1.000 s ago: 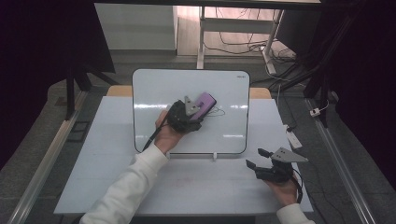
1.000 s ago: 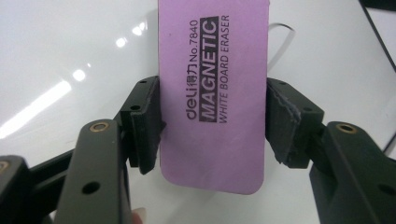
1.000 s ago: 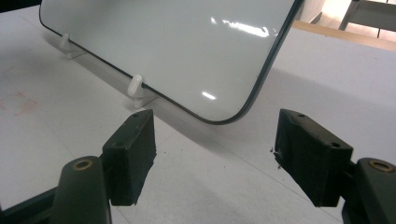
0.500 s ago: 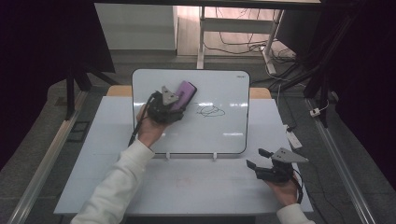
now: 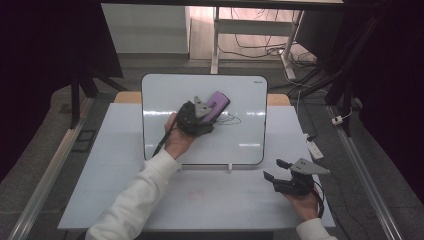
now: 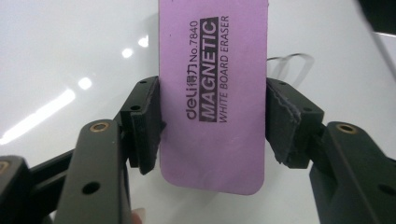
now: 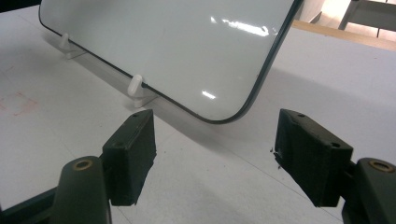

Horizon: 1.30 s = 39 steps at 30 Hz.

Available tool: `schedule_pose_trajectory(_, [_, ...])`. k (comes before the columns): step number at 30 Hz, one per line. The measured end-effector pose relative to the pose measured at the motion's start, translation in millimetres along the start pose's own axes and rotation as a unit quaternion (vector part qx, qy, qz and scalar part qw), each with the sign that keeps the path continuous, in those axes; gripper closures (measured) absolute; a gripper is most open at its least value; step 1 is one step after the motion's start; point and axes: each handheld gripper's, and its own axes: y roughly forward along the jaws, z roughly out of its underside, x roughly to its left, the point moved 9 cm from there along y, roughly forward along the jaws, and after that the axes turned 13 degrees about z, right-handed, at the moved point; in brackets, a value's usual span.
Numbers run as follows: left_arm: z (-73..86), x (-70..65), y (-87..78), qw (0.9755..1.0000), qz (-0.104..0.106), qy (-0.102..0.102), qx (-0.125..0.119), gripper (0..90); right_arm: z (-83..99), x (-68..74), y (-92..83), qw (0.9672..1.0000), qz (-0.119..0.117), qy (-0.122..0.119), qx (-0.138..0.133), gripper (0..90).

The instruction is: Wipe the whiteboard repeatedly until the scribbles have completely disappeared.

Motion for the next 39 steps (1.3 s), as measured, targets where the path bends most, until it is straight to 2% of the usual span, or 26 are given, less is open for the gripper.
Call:
schedule_pose_trajectory(2, [-3.2, -15.5, 12.1, 0.9997, 0.022, 0.006, 0.003, 41.6, 0.0, -0.9, -0.3, 1.0, 0.002, 0.001, -0.001, 28.3])
schedule_pose_trajectory(5, [-4.2, -31.8, 23.1, 0.9988, 0.042, 0.021, 0.008, 41.6, -2.8, -5.1, -2.9, 0.9998, 0.015, 0.006, -0.012, 29.1])
schedule_pose_trajectory(8, [-4.0, -42.7, 31.1, 0.998, 0.055, 0.028, 0.013, 41.6, -3.5, -9.6, -5.0, 0.9996, 0.019, 0.016, -0.016, 29.1])
schedule_pose_trajectory(10, [-4.6, -43.3, 31.9, 0.998, 0.052, 0.032, 0.017, 41.6, -1.4, -10.3, -4.4, 0.9996, 0.019, 0.016, -0.011, 29.1])
schedule_pose_trajectory(12, [-5.7, -40.2, 30.2, 0.9978, 0.059, 0.027, 0.017, 41.6, -0.6, -9.7, -4.0, 0.9997, 0.019, 0.014, -0.009, 29.0])
schedule_pose_trajectory(15, [-11.4, -25.2, 20.1, 0.9993, 0.029, 0.023, 0.002, 41.6, -1.6, -8.8, -4.2, 0.9997, 0.018, 0.014, -0.011, 29.0])
schedule_pose_trajectory(20, [-16.4, 11.2, -2.9, 0.9998, 0.0, -0.011, -0.017, 41.7, -3.0, -8.8, -4.8, 0.9996, 0.016, 0.019, -0.015, 29.0])
schedule_pose_trajectory(23, [-17.0, 14.5, -3.7, 0.9997, 0.001, -0.016, -0.016, 41.6, -2.1, -8.4, -3.8, 0.9997, 0.014, 0.018, -0.012, 29.0])
schedule_pose_trajectory(24, [-17.5, 12.5, -1.3, 0.9999, -0.006, -0.008, -0.012, 41.6, -2.2, -8.0, -3.8, 0.9997, 0.015, 0.017, -0.012, 29.0])
schedule_pose_trajectory(31, [-25.0, -25.5, 29.2, 0.9993, 0.025, 0.027, 0.005, 41.6, -2.5, -6.7, -3.9, 0.9997, 0.016, 0.012, -0.012, 29.0])
schedule_pose_trajectory(34, [-25.5, -45.1, 42.5, 0.998, 0.042, 0.044, 0.016, 41.6, -2.2, -7.7, -4.4, 0.9997, 0.016, 0.014, -0.013, 29.0])
schedule_pose_trajectory(36, [-23.8, -55.6, 48.9, 0.9968, 0.059, 0.048, 0.022, 41.6, -1.8, -8.2, -4.6, 0.9997, 0.016, 0.014, -0.012, 29.0])
schedule_pose_trajectory(39, [-21.3, -61.7, 51.5, 0.9959, 0.058, 0.064, 0.029, 41.6, -1.9, -8.3, -5.3, 0.9997, 0.017, 0.013, -0.013, 29.0])
